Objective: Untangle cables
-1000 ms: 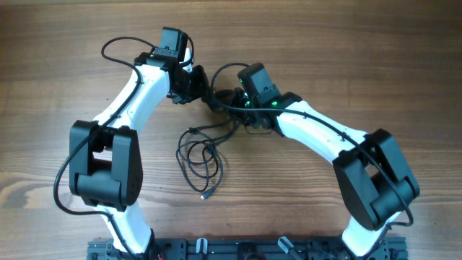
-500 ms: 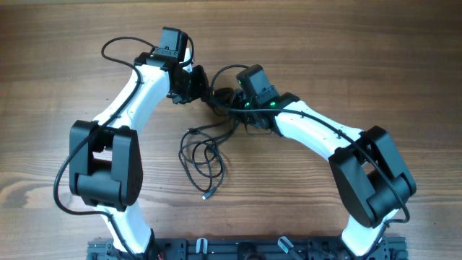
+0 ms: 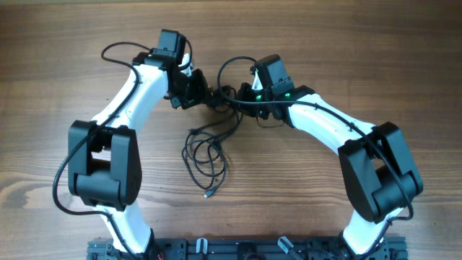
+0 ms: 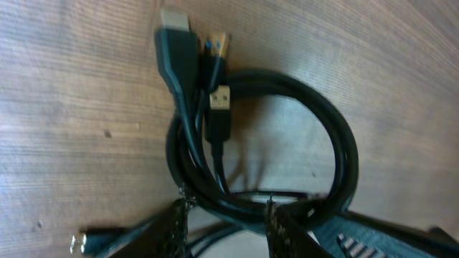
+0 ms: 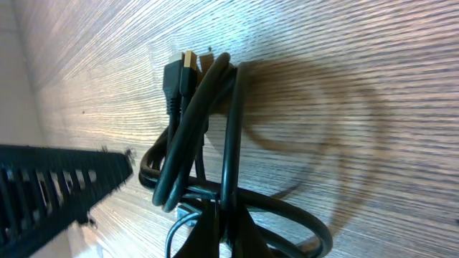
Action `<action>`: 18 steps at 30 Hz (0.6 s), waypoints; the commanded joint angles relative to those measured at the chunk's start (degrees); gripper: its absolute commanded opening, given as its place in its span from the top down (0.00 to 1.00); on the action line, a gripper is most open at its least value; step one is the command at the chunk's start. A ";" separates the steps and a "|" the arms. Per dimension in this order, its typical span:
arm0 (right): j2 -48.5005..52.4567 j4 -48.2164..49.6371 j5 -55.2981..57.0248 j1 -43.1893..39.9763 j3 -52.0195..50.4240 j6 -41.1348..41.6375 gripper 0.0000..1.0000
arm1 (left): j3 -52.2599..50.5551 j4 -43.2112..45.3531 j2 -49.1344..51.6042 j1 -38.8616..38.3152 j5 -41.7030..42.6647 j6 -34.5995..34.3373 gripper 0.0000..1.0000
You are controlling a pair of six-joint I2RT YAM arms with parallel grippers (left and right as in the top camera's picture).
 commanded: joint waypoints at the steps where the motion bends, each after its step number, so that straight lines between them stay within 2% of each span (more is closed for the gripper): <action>1: -1.73 0.76 -1.31 0.13 -0.33 1.36 0.96 | -0.42 -1.75 0.63 1.79 6.12 -0.11 0.51; 4: -1.73 0.79 -1.33 0.13 -0.33 1.42 0.96 | -0.44 -3.26 0.66 1.81 6.12 -0.11 0.42; 11: -1.73 0.76 -1.36 0.13 -0.33 1.40 0.96 | -0.87 -4.24 0.72 -0.22 2.78 -0.26 0.36; 18: -1.73 0.76 -1.36 0.13 -0.33 1.40 0.96 | -0.87 -1.14 0.96 -1.31 -1.64 -4.15 0.32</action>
